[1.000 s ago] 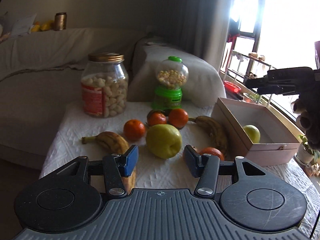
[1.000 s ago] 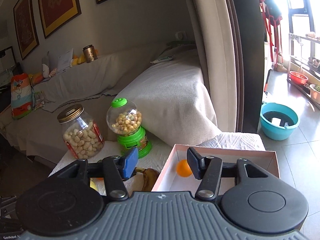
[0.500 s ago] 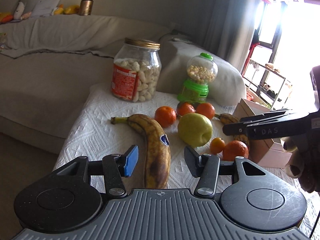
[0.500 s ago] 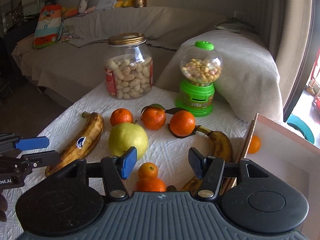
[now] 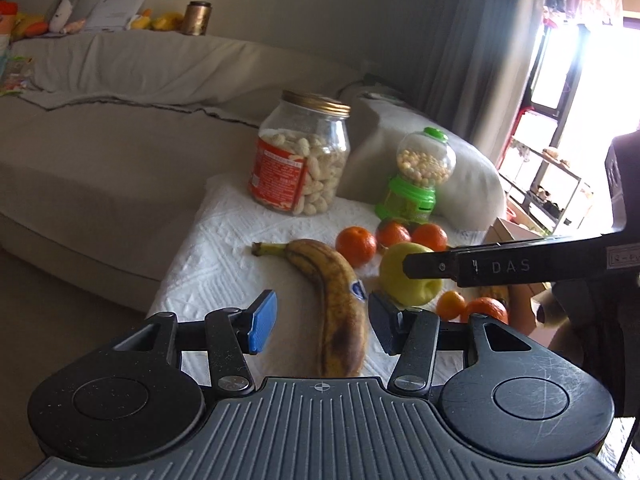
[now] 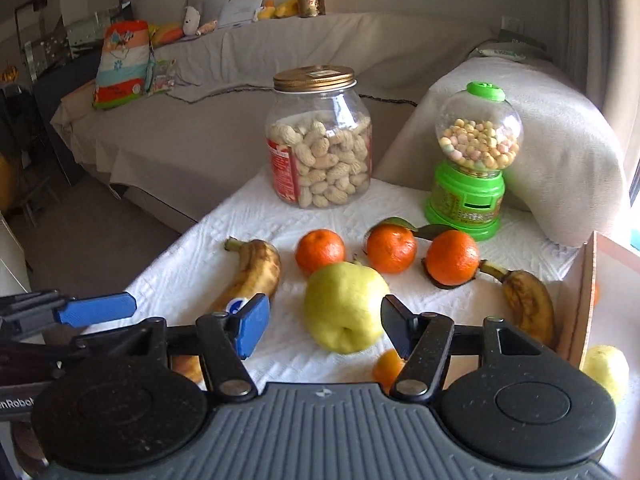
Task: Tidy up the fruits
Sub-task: 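Grasp the brown-spotted banana with the right gripper, then grasp the large tangerine with the left gripper while the right gripper holds the banana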
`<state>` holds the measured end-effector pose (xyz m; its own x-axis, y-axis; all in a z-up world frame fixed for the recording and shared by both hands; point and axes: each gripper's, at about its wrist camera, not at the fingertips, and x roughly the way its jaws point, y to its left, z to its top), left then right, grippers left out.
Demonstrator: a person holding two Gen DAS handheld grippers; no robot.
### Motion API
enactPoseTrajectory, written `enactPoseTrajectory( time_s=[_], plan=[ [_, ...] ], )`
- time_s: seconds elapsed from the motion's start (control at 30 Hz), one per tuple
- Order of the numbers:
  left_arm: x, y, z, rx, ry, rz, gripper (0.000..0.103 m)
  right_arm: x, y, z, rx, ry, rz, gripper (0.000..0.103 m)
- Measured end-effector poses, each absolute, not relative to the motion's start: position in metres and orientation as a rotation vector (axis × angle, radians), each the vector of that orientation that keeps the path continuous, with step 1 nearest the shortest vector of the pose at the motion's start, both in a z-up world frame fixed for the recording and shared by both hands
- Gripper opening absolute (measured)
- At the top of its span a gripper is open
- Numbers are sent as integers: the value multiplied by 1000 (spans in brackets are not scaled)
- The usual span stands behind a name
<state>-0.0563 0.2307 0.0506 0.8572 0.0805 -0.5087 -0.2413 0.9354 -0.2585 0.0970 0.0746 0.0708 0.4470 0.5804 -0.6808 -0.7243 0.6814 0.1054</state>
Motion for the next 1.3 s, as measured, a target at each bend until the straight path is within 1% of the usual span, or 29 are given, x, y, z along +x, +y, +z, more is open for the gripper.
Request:
enactPoseTrajectory(
  time_s=[0.03,0.13,0.17,0.33,0.43,0.47,0.6,0.7,0.8,0.9,0.97,1.0,1.13,1.3],
  plan=[
    [-59,238,52,-333,513,210,56,92,81,71,-209,747,823,61],
    [-68,260,50,-377,512,311,56,78,99,69,-191,766,840,52],
    [-71,267,48,-396,511,341,56,75,103,67,-179,783,845,51],
    [-80,285,42,-465,511,378,56,76,139,47,-135,877,737,51],
    [-84,285,41,-464,507,360,56,79,160,32,-176,896,695,52],
    [-85,286,40,-467,507,353,56,80,165,26,-197,907,680,54],
    [-86,286,36,-481,504,332,56,64,171,22,-277,835,668,56],
    [-84,286,32,-495,519,325,56,57,169,19,-312,788,687,55],
    [-85,282,32,-492,520,316,56,62,166,23,-293,811,696,51],
    [-86,280,33,-494,519,297,56,67,161,25,-282,831,721,44],
    [-85,280,33,-502,525,279,56,68,151,28,-274,854,749,37],
    [-84,280,32,-510,529,268,56,68,145,29,-271,866,760,36],
    [-80,275,29,-521,544,246,56,60,115,34,-272,935,845,36],
    [-74,264,29,-505,561,211,56,34,64,38,-311,941,885,35]
  ],
)
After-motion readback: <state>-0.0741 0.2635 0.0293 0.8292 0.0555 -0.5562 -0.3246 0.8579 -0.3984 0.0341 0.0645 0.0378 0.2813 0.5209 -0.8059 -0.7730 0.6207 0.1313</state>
